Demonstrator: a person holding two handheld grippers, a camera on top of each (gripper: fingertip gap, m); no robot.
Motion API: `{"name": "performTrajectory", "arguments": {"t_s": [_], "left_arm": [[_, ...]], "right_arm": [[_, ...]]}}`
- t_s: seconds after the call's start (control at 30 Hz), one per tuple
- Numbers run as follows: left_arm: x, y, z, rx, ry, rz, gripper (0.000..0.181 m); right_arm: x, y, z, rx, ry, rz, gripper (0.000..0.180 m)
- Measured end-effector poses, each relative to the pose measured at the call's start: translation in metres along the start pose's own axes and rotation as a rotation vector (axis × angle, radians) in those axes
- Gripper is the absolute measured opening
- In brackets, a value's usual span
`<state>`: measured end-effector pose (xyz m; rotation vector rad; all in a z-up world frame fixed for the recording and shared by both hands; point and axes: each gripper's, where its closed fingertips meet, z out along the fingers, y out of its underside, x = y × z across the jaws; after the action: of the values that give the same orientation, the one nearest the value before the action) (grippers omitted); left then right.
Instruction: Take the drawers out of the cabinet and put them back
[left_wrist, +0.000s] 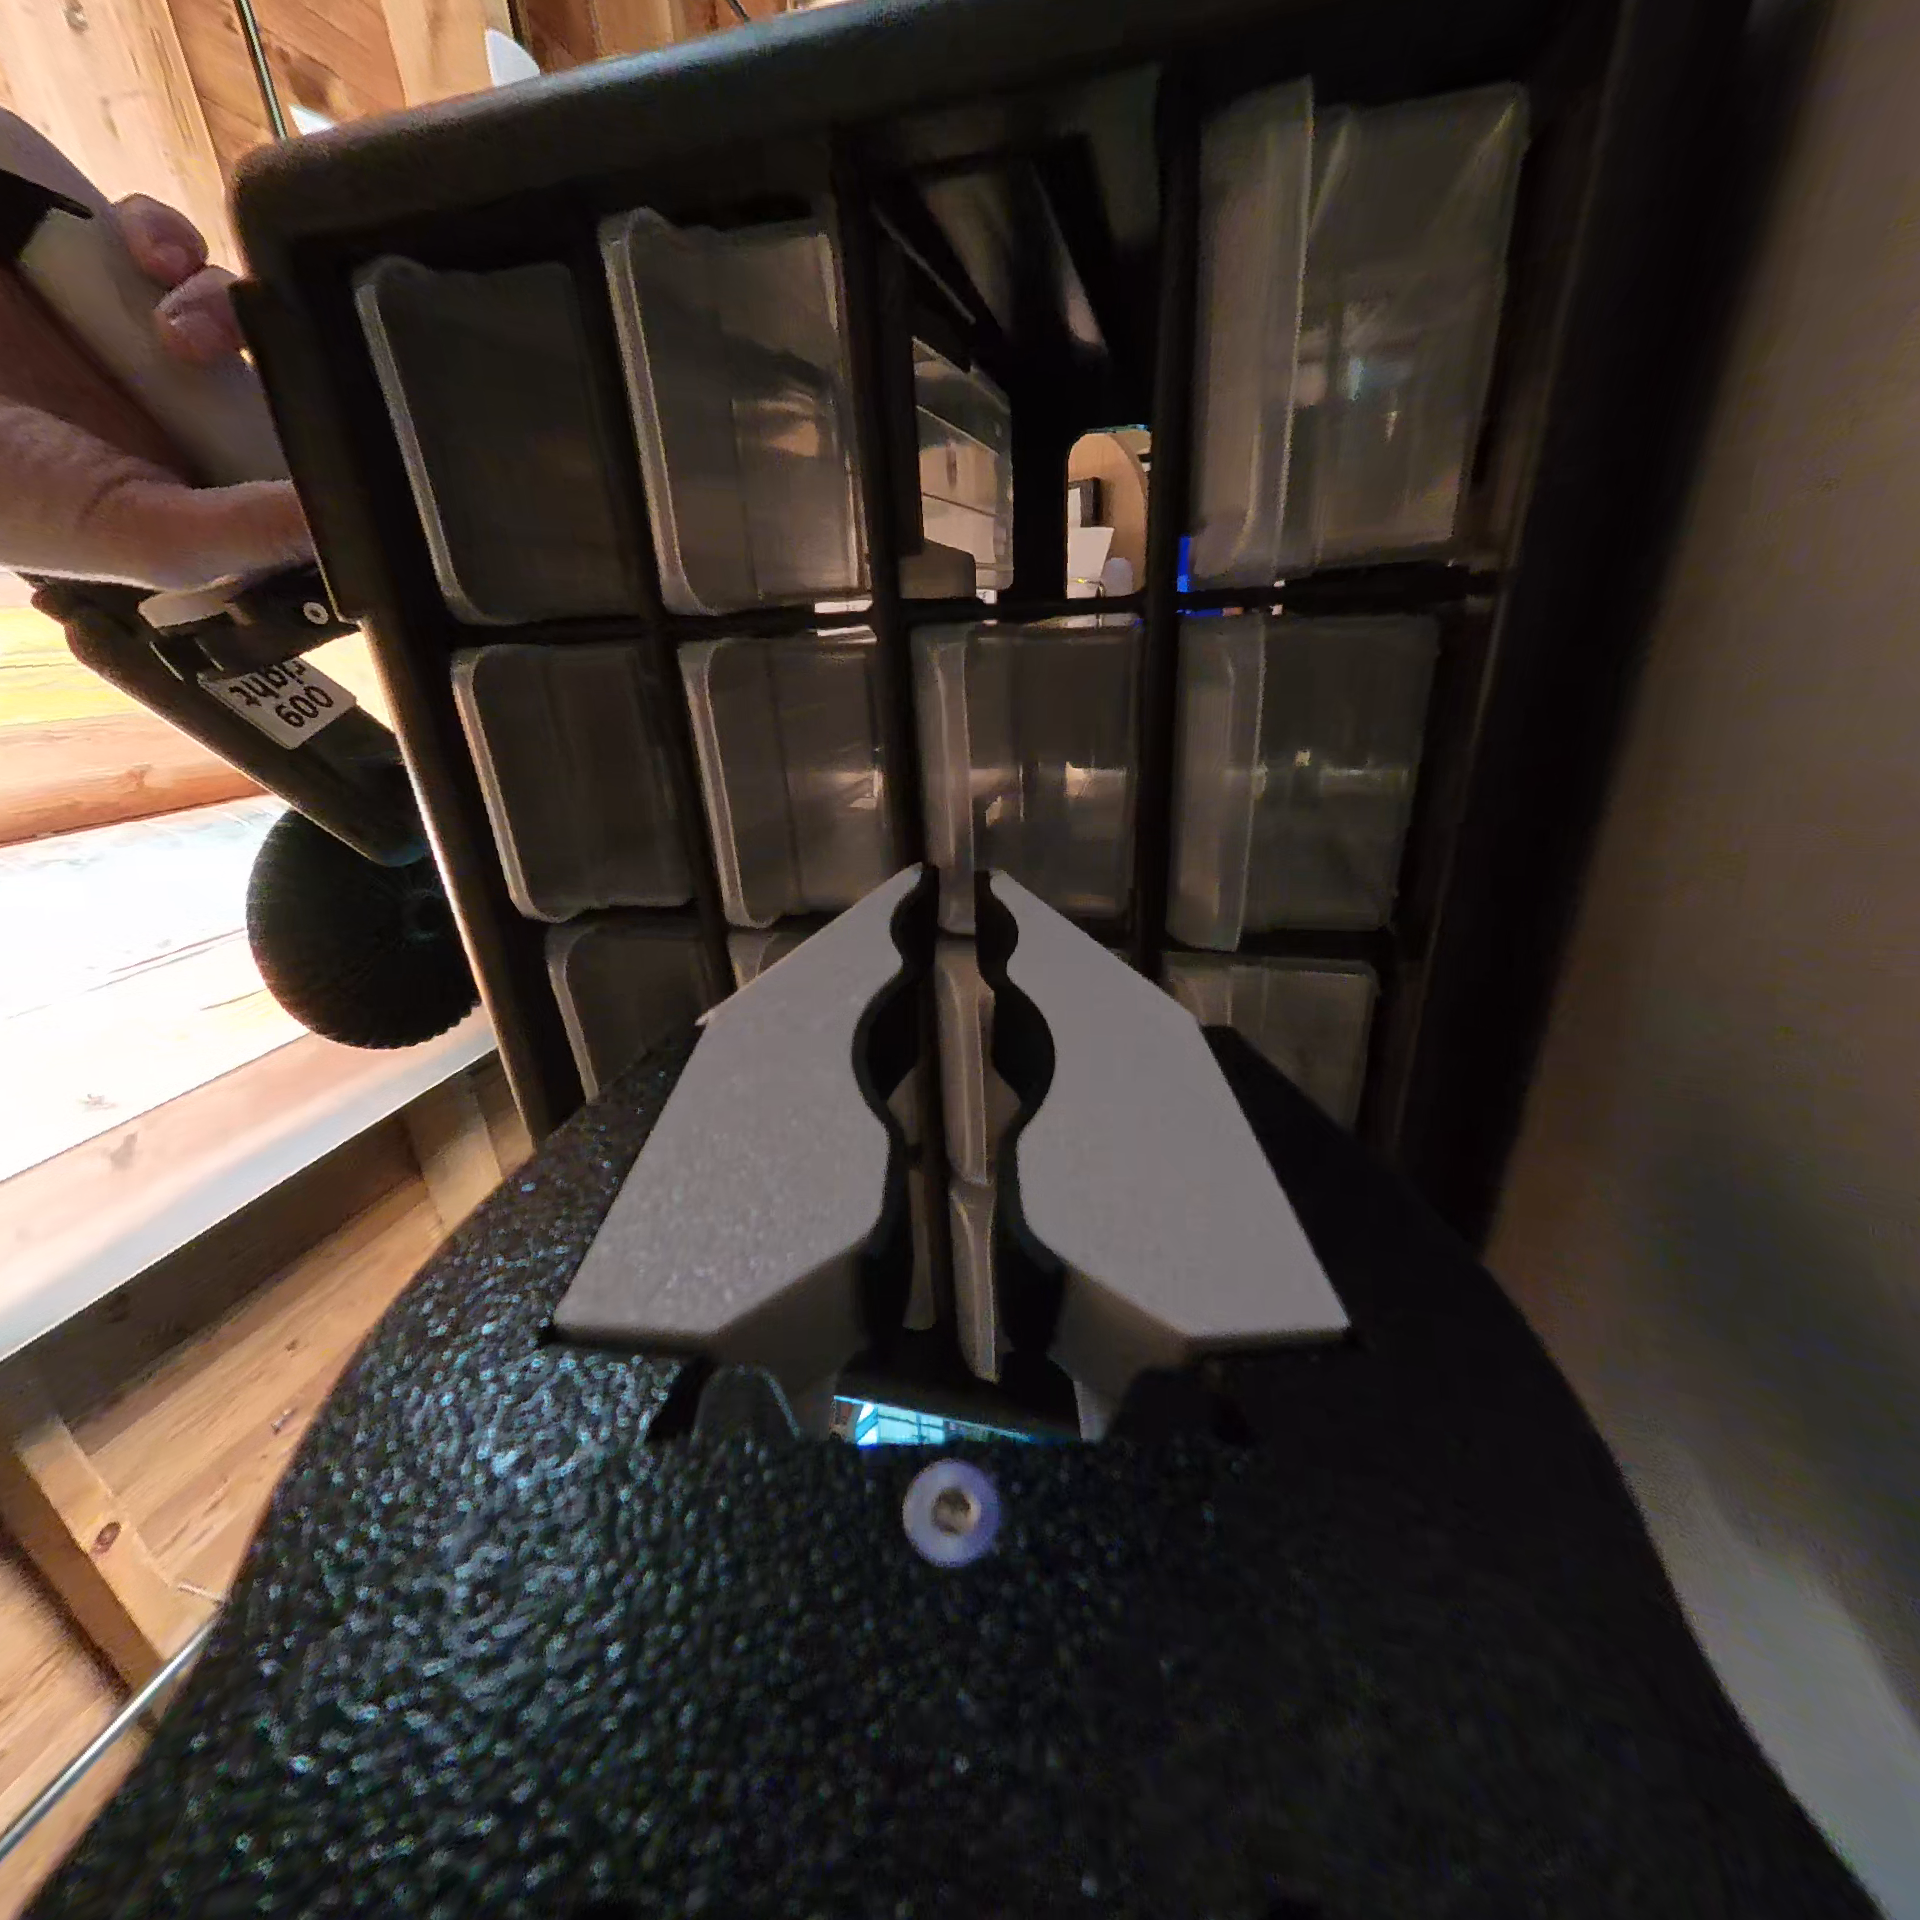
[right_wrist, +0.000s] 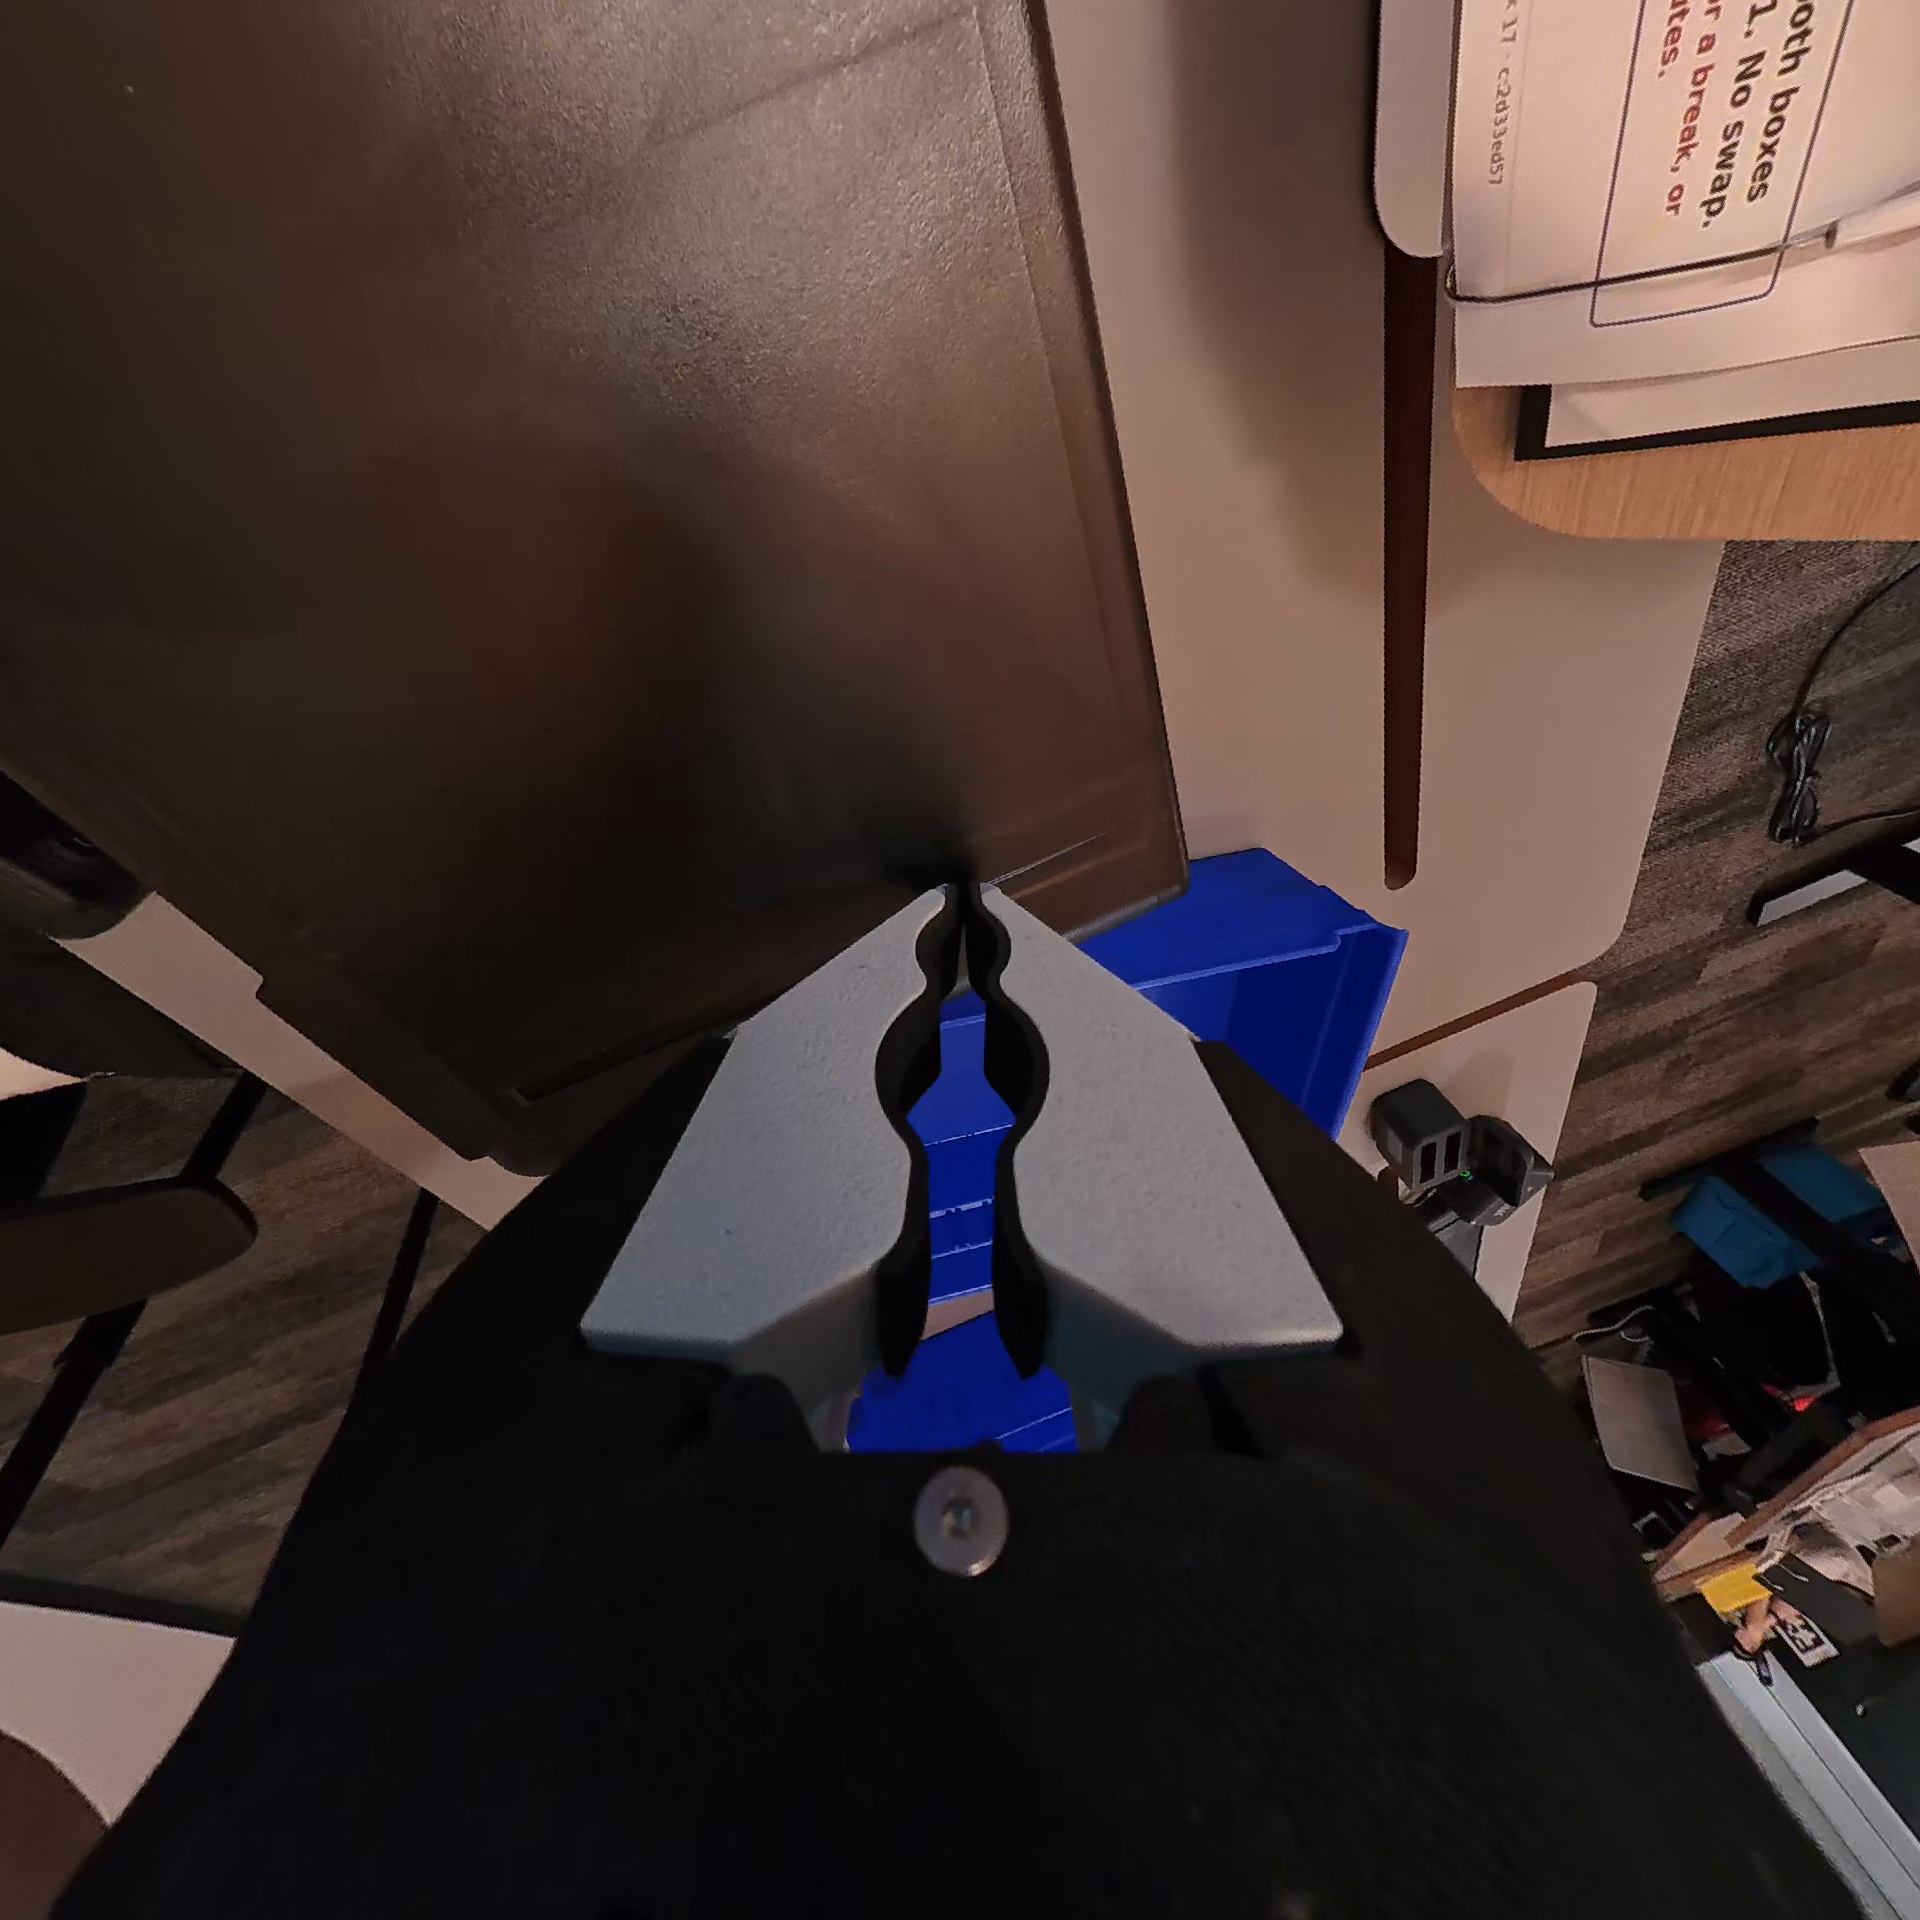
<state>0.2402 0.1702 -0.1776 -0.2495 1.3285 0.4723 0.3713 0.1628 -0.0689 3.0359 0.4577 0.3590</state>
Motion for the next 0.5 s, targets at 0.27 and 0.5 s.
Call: {"name": "performTrajectory", "arguments": {"t_s": [0.27,0.5], "left_arm": [[-0.003,-0.006,-0.014,0.043,0.06,-0.139,0.021],[-0.1,0.069,-0.031,0.018,0.053,-0.755,0.019]], "right_arm": [[0.0,0.0,0.0,-0.026,0.011,-0.01,0.0],[0.0,0.0,0.0,-0.003,-0.003,-0.009,0.0]]}}
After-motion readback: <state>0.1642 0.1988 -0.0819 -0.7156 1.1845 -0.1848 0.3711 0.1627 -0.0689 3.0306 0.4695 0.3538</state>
